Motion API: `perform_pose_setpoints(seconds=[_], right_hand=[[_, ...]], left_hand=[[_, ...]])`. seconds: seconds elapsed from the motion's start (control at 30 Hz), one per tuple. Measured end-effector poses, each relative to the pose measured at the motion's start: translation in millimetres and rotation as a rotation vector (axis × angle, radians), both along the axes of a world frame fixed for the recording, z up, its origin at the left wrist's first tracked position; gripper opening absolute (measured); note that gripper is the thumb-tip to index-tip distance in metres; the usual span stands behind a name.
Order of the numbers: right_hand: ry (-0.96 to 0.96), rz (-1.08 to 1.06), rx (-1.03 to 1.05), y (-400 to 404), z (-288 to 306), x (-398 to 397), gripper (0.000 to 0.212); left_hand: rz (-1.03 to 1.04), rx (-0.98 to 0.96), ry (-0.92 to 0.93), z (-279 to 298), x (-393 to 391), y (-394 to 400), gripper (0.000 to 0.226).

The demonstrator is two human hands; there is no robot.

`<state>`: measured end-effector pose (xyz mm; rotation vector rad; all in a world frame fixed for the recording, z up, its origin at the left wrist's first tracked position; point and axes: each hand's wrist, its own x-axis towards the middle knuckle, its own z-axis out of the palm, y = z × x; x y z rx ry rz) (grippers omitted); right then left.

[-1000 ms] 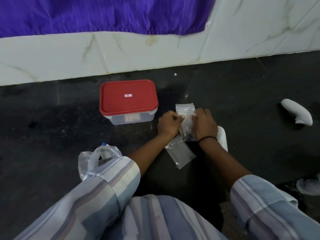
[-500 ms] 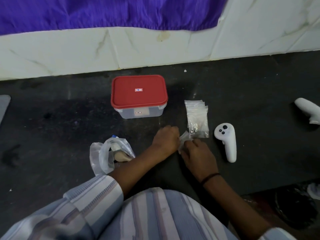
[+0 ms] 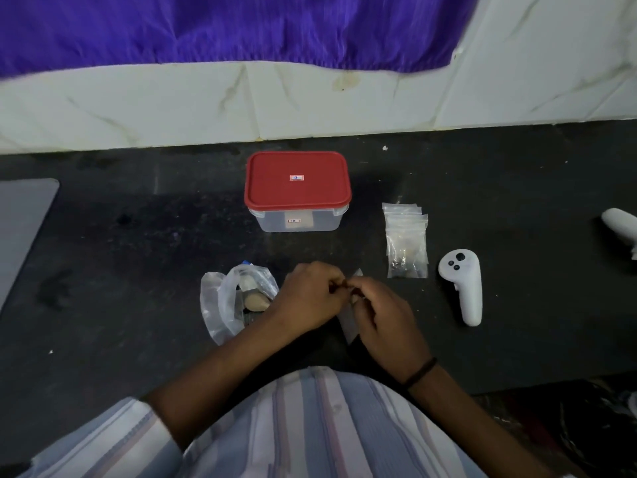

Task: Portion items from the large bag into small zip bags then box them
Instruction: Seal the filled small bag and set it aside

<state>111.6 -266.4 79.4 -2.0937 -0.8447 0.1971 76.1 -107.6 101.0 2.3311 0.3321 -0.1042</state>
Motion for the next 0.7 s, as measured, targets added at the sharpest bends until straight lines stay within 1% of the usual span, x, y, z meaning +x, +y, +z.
perform_pose_setpoints(seconds=[0.07,0.13,0.27,0.33,0.4,0.43,0.5,0.53,0.57,0.6,0.63,0.67,0.7], right_hand=[[-0.035,-0.003,0.001,5,10,-2,0.011],[-0.047,0.022,0.009,11,20,-3,0.008],[0.114,0.111,-0.009,18,30,-4,0.009],[0.193,0.09,0.005,23,31,-6,0.006],[0.195,0.006,0.018,28,32,-5,0.018],[0.157,-0.035,-0.006,30,33,-3,0.023],[0.041,-0.078,-0.134,33,36,4,0.021],[0.003,-0.066,-0.213,34,38,7,0.019],[-0.022,-0.03,-0.28,36,43,9,0.018],[-0.047,0.016,-0.332,38,48,9,0.014],[-0.074,0.063,-0.373,40,54,9,0.006],[-0.09,0.102,-0.406,42,60,8,0.007],[-0.095,0.135,-0.451,43,65,7,0.016]], left_hand=[[0.022,-0.011,-0.047,7,-14,4,0.013],[0.024,-0.026,-0.09,13,-24,8,0.014],[0.071,-0.193,-0.131,28,-34,20,0.017],[0.059,-0.19,-0.15,34,-37,23,0.017],[0.036,-0.089,-0.189,38,-41,22,0.019],[0.021,0.025,-0.206,40,-43,21,0.024],[-0.016,0.345,-0.233,41,-46,18,0.027],[-0.031,0.471,-0.258,42,-48,16,0.025],[-0.047,0.553,-0.282,43,-48,15,0.024],[-0.069,0.603,-0.29,46,-49,13,0.023],[-0.077,0.637,-0.307,48,-49,11,0.023],[-0.075,0.662,-0.337,47,-48,10,0.023],[-0.077,0.671,-0.36,48,-48,9,0.025]])
